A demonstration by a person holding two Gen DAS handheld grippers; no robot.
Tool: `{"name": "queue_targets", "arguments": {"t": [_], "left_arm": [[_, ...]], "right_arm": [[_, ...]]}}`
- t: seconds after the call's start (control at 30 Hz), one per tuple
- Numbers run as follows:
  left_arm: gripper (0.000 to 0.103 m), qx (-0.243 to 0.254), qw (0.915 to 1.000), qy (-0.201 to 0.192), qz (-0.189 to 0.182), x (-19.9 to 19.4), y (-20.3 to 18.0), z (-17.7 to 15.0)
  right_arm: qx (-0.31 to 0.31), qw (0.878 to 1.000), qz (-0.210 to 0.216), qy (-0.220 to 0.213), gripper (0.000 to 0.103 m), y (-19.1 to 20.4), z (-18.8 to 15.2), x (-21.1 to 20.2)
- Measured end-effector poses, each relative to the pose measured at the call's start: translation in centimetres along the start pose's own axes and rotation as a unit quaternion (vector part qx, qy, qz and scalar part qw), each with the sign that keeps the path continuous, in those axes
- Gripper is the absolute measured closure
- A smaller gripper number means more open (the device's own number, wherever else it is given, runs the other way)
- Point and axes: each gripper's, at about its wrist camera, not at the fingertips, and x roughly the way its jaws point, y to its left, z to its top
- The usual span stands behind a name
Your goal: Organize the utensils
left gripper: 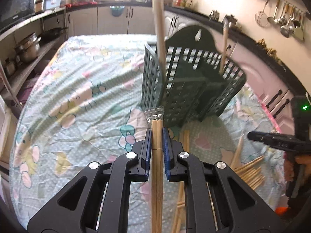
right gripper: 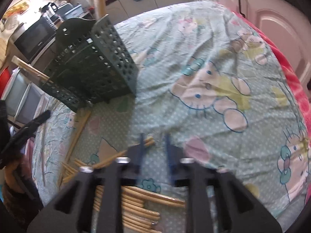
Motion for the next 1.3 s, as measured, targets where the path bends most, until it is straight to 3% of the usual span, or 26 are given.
{"name": "queue_targets", "arguments": {"t": [0.17,0.33,0.4,0.47,0.6,0.93,1.3], "left_arm": [[0.096,0.009,0.9990,-0.041,-0.016,-3.6,-1.1,1.1],[0.096,0.021,0.9964,-0.076,-0.031,-6.2,-2.9,2.3],[0.096,0.025,0.9951,-0.088,-0.038,-7.2,-3.4,2.7],[0.096,0.030,0.9936,-0.100,-0.043,-8.1,-4.0,3.1],[0.096,0.035,0.9917,-0.114,-0.048,-8.8,-4.7,4.0],[0.096,0.029,0.9877,-0.143,-0.057,-9.6,-5.8,5.8],[0.096,0.016,0.9803,-0.187,-0.060,-11.3,-6.2,7.7]], "right_arm": [[0.015,0.999,-0.005,0.030,0.063,0.9,0.0,1.7],[0.029,0.999,-0.026,0.026,0.063,2.1,0.7,2.7],[0.031,0.999,-0.036,0.023,0.069,2.3,1.2,3.1],[0.028,0.999,-0.042,0.021,0.087,2.5,1.7,3.6],[0.017,0.999,-0.031,0.009,0.095,3.0,2.7,3.7],[-0.086,0.993,0.002,-0.081,0.098,7.7,4.0,-2.5],[-0.199,0.962,0.011,-0.184,0.099,13.2,4.6,-10.5]]}}
